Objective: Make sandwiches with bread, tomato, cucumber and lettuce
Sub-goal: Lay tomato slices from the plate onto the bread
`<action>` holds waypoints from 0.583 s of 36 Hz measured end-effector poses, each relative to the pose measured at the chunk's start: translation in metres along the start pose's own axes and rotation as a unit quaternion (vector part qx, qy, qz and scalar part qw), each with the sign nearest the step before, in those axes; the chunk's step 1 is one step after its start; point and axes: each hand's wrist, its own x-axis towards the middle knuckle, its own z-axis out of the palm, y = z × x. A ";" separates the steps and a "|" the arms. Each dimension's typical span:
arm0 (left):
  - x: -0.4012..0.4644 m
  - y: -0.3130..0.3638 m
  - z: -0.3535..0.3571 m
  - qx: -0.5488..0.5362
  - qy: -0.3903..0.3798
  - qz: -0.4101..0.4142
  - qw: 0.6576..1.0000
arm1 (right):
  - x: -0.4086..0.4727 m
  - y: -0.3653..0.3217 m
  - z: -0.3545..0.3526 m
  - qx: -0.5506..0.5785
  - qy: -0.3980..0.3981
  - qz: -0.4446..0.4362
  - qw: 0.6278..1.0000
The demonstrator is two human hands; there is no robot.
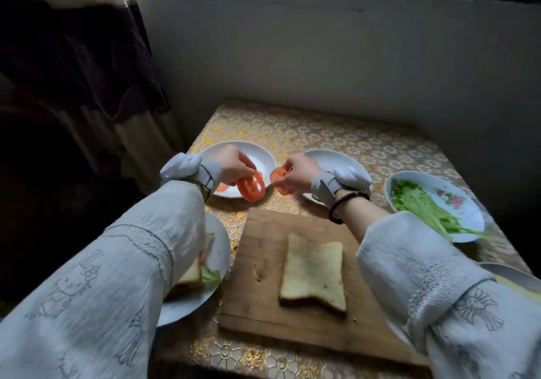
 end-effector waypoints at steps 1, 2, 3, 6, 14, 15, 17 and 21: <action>-0.008 0.005 0.005 -0.017 -0.018 -0.002 1.000 | -0.009 0.004 -0.004 -0.003 0.001 0.008 1.000; -0.015 0.009 0.009 -0.034 -0.034 -0.004 0.999 | -0.016 0.008 -0.007 -0.006 0.005 0.016 1.000; -0.022 0.012 0.015 -0.047 -0.045 -0.006 0.998 | -0.023 0.013 -0.009 -0.007 0.011 0.022 1.000; -0.040 0.020 0.031 -0.065 -0.060 -0.009 0.996 | -0.045 0.025 -0.013 0.015 0.018 0.044 0.999; -0.084 0.022 0.086 -0.111 -0.170 -0.050 0.978 | -0.089 0.063 0.005 0.026 -0.037 0.093 0.995; -0.086 0.020 0.093 -0.115 -0.173 -0.055 0.977 | -0.093 0.067 0.009 0.026 -0.041 0.100 0.994; -0.089 0.016 0.102 -0.125 -0.165 -0.061 0.976 | -0.097 0.073 0.015 0.031 -0.045 0.113 0.992; -0.094 0.012 0.113 -0.130 -0.139 -0.064 0.980 | -0.101 0.080 0.021 0.107 -0.045 0.135 0.984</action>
